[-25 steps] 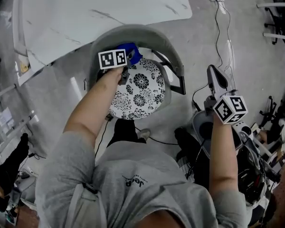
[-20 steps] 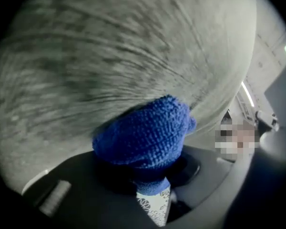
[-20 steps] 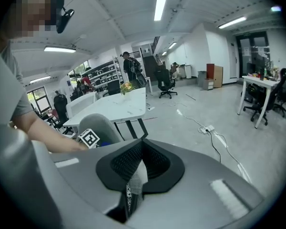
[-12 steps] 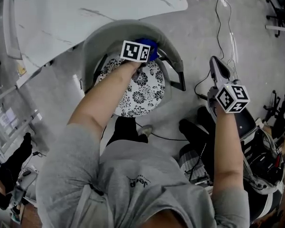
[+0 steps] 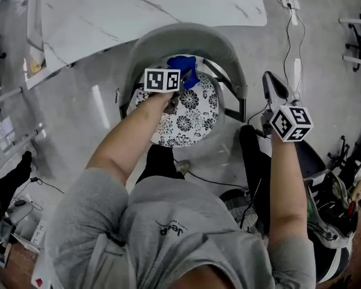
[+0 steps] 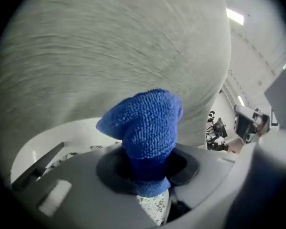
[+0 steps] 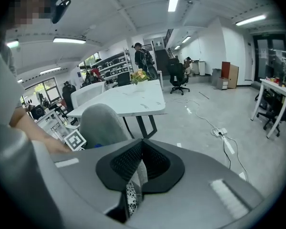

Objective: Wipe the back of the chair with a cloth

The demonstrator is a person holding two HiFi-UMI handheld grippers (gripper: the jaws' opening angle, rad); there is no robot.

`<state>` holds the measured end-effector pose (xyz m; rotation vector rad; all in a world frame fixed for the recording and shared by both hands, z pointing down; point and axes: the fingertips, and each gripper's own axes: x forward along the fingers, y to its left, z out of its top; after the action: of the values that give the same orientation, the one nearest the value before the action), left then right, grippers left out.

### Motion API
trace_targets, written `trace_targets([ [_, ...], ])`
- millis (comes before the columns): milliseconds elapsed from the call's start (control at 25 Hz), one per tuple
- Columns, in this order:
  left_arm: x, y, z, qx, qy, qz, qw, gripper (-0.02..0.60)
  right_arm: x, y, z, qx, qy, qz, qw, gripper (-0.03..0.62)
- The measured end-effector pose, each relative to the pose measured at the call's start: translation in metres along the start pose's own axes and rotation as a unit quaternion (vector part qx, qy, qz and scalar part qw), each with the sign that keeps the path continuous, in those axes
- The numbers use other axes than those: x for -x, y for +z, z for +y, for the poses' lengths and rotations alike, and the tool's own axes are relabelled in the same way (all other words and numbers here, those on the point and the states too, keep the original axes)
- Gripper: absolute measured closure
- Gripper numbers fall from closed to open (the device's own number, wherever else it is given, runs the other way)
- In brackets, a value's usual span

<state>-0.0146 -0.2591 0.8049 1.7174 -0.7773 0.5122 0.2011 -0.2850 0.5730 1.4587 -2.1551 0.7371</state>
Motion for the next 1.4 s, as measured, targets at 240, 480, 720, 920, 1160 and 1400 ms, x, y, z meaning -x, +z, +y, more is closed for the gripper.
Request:
trace_targets([
  [240,0.066,-0.043,0.093,0.084,0.057,-0.043,0.9940,0.407,-0.024,0.004,0.033,0.013,0.021,0.003,1.000,0.589],
  [480,0.070,-0.032,0.107,0.126,0.060,-0.096,0.9855,0.407,-0.030,0.005,0.047,0.018,0.027,0.004,0.999,0.590],
  [720,0.061,-0.008,0.122,0.159,0.110,-0.135,0.9718,0.407,-0.018,-0.006,0.038,0.014,0.010,0.008,1.000,0.590],
  [920,0.045,0.005,0.117,0.132,0.121,-0.113,0.9774,0.407,-0.003,-0.011,0.019,0.004,-0.008,0.004,1.000,0.589],
  [1160,0.001,0.028,0.073,0.051,0.086,-0.055,0.9934,0.408,0.017,-0.016,-0.002,-0.005,-0.029,-0.001,1.000,0.590],
  [1400,-0.045,0.040,0.012,-0.047,0.055,-0.006,0.9974,0.408,0.033,-0.022,-0.018,-0.009,-0.042,-0.004,0.999,0.589],
])
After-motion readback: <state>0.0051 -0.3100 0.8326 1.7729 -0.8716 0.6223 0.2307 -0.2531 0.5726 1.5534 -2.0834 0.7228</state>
